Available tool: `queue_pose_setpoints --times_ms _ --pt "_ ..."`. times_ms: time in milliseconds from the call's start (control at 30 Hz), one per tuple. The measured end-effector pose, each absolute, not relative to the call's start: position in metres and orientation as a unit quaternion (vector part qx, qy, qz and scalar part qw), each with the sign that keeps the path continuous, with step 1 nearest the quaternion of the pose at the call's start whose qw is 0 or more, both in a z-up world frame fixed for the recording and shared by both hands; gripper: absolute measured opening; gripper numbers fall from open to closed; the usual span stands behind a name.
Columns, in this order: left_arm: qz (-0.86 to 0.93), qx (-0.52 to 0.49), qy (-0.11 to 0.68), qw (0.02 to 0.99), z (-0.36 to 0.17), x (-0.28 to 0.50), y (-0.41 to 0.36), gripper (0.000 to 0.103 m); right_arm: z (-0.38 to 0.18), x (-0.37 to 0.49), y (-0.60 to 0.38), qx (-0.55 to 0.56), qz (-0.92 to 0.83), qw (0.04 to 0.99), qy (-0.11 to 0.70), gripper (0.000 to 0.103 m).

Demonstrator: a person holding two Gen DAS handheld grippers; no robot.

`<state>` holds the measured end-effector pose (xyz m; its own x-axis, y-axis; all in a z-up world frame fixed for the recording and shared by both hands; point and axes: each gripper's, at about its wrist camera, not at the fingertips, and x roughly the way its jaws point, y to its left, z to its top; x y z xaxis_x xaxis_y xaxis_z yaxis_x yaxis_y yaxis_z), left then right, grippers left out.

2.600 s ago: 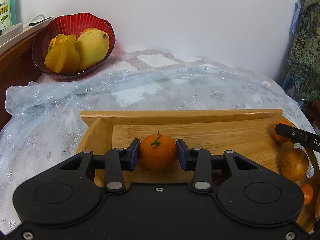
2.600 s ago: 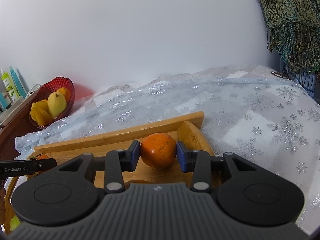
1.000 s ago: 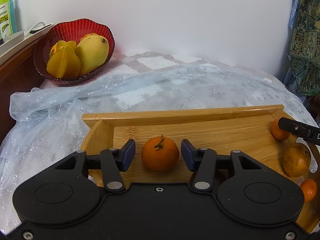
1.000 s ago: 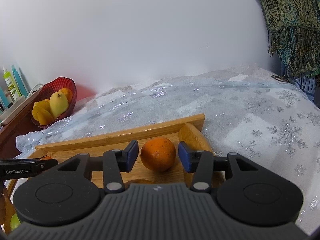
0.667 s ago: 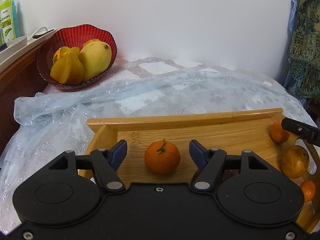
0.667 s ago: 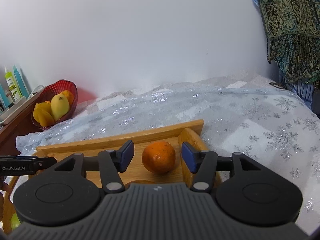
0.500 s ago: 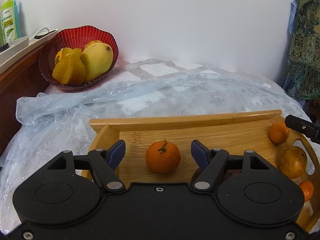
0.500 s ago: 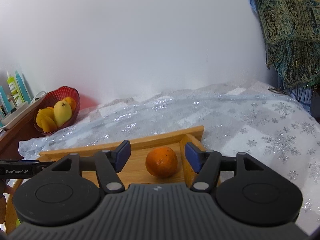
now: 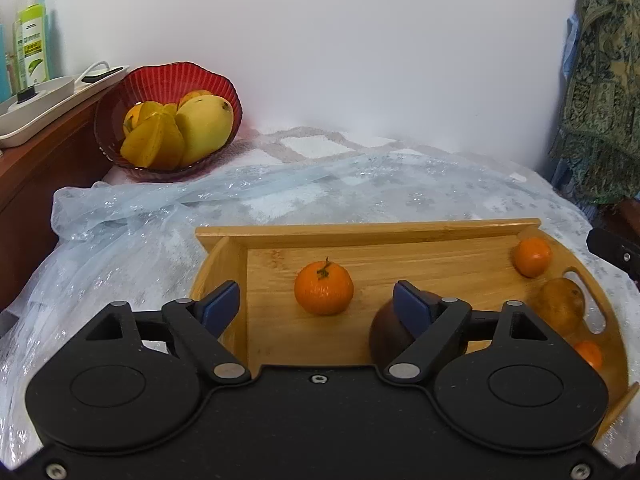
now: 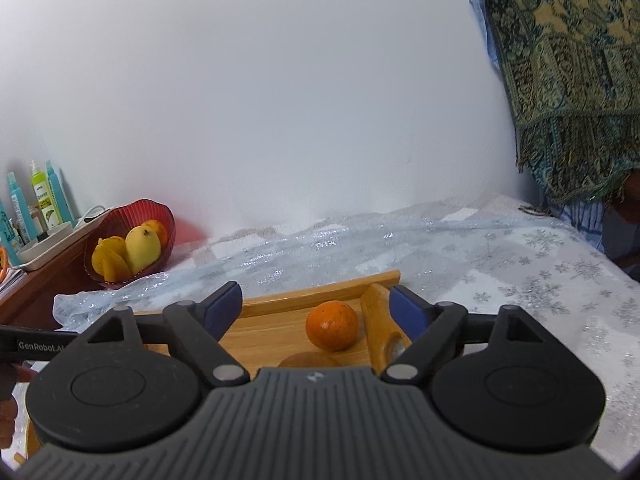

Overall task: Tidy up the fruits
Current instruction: 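Withdraw both tools from the tray toward the red dates on the sheet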

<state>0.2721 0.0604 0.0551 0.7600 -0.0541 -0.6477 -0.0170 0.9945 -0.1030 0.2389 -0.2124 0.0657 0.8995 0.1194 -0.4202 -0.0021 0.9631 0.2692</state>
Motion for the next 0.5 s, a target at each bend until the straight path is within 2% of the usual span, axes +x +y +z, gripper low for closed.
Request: queue_pose_setpoints --times_ms 200,500 --pt "-0.015 -0.048 0.324 0.945 0.068 0.242 0.06 0.088 0.075 0.212 -0.208 0.117 0.034 0.976 0.18 0.103" --pt "-0.017 -0.031 0.28 0.959 0.081 0.194 0.049 0.092 0.068 0.168 -0.19 0.088 0.035 0.986 0.138 0.103"
